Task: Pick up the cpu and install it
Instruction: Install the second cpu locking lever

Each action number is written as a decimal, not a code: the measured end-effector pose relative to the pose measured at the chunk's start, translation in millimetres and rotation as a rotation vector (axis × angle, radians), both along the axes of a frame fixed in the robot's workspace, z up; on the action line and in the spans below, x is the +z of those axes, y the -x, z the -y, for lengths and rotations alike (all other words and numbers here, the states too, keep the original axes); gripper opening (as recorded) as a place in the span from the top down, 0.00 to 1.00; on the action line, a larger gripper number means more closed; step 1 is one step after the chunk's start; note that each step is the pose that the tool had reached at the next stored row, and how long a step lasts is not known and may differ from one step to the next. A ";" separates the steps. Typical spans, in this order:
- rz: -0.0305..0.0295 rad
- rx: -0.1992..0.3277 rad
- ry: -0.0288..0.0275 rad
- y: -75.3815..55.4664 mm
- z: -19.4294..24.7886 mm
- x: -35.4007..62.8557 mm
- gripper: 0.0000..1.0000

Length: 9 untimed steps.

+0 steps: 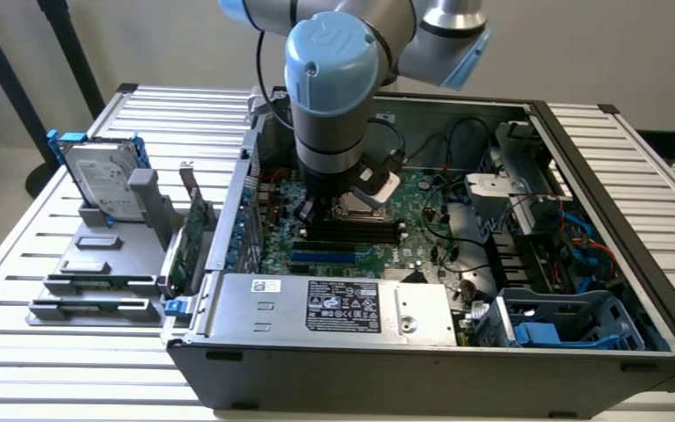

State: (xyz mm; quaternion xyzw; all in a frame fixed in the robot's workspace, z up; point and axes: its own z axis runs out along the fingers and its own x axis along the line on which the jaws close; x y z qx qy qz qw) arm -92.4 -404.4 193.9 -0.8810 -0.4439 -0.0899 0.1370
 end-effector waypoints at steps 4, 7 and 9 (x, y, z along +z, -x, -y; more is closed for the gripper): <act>0.0001 0.000 0.0114 0.2 -1.0 -0.4 0.89; 0.0000 0.000 0.0242 0.3 -1.7 -0.3 0.89; 0.0000 0.000 0.0302 0.3 -2.2 -0.4 0.89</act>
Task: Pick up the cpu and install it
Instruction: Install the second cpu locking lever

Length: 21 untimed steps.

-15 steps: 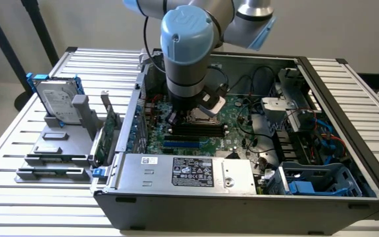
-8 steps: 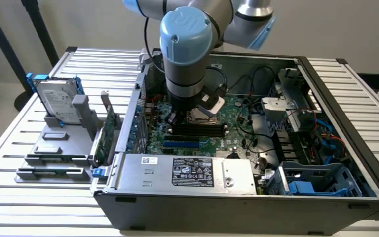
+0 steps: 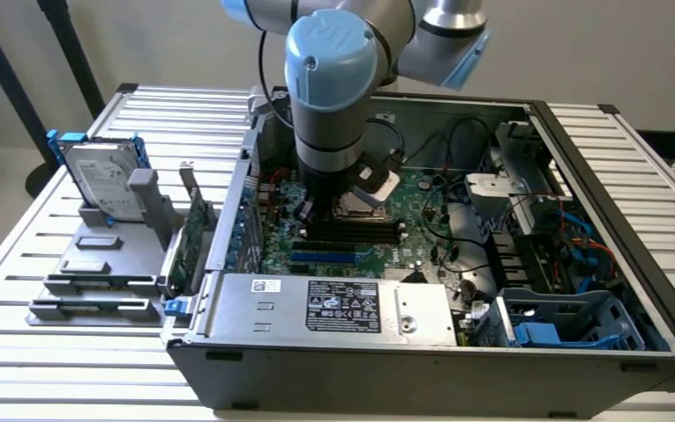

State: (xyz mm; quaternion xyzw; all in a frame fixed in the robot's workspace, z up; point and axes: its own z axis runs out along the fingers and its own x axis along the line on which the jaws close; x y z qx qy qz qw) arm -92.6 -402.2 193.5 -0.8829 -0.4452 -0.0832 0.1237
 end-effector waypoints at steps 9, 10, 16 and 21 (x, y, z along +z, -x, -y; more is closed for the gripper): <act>0.0002 0.000 0.0027 3.5 -0.8 9.6 0.89; 0.0001 0.000 0.0028 5.0 -0.8 10.0 0.89; 0.0001 0.000 0.0027 9.4 -0.9 11.4 0.89; 0.0000 0.000 0.0028 9.5 -0.9 11.5 0.89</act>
